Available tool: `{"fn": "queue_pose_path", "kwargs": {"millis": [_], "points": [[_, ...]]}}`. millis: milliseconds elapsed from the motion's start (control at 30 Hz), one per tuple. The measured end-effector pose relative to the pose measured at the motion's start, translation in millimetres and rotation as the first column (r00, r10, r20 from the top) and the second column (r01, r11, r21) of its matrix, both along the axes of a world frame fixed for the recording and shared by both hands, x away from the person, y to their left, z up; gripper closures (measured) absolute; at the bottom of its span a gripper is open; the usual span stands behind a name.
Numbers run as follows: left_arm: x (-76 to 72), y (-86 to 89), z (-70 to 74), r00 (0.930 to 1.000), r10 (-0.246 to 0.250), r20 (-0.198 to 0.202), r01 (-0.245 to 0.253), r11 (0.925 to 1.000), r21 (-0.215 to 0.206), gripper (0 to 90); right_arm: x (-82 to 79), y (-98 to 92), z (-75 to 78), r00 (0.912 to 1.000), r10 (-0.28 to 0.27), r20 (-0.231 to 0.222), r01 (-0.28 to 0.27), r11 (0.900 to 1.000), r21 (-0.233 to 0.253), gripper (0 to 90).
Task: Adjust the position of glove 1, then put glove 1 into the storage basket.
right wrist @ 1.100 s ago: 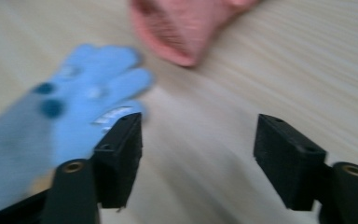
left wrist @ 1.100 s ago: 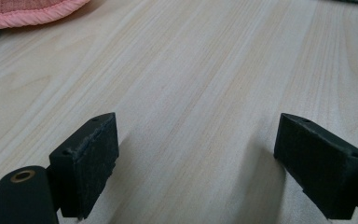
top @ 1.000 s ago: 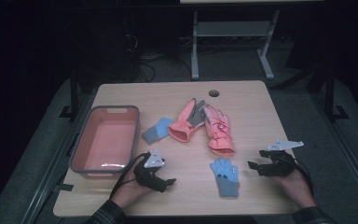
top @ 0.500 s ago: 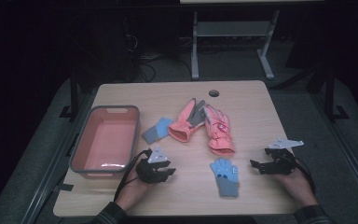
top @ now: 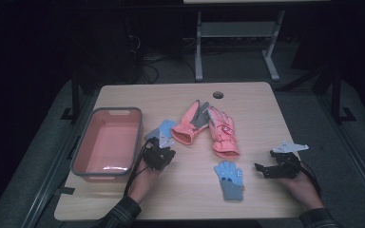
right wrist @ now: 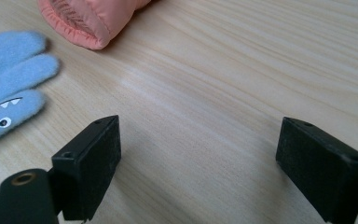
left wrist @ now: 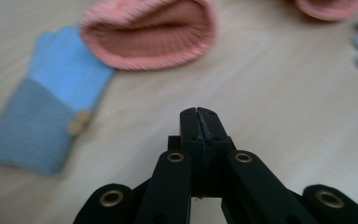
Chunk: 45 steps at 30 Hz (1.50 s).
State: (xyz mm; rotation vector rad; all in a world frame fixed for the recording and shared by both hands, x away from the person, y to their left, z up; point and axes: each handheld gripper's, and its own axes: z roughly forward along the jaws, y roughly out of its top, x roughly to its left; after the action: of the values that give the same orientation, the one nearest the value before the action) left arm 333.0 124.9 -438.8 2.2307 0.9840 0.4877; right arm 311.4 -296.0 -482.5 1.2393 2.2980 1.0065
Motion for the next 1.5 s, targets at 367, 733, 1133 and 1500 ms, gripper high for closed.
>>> {"fn": "queue_pose_path", "kwargs": {"millis": [367, 733, 1133, 1500], "points": [[46.8, -0.8, -2.2, 0.9883, 0.150, 0.028, -0.151, 0.9882, 0.029, 89.4, 1.5, 0.2, -0.2, 1.0000, 0.004, 0.001, -0.004, 1.000, -0.001, 12.8], [79.5, -1.1, -14.6, 0.9708, 0.239, 0.015, -0.240, 0.9678, 0.076, 89.5, 1.5, 0.2, -0.1, 1.0000, 0.004, 0.000, -0.004, 1.000, 0.000, 12.8], [70.3, -3.3, -20.1, 0.9722, 0.232, -0.030, -0.229, 0.9695, 0.089, 89.7, 1.4, 0.3, -0.2, 1.0000, 0.004, 0.001, -0.004, 1.000, -0.001, 12.7], [47.0, -5.6, -18.1, 0.9814, 0.175, -0.078, -0.171, 0.9835, 0.059, 89.7, 1.4, 0.3, -0.2, 1.0000, 0.005, 0.001, -0.005, 1.000, 0.000, 12.7]]}}
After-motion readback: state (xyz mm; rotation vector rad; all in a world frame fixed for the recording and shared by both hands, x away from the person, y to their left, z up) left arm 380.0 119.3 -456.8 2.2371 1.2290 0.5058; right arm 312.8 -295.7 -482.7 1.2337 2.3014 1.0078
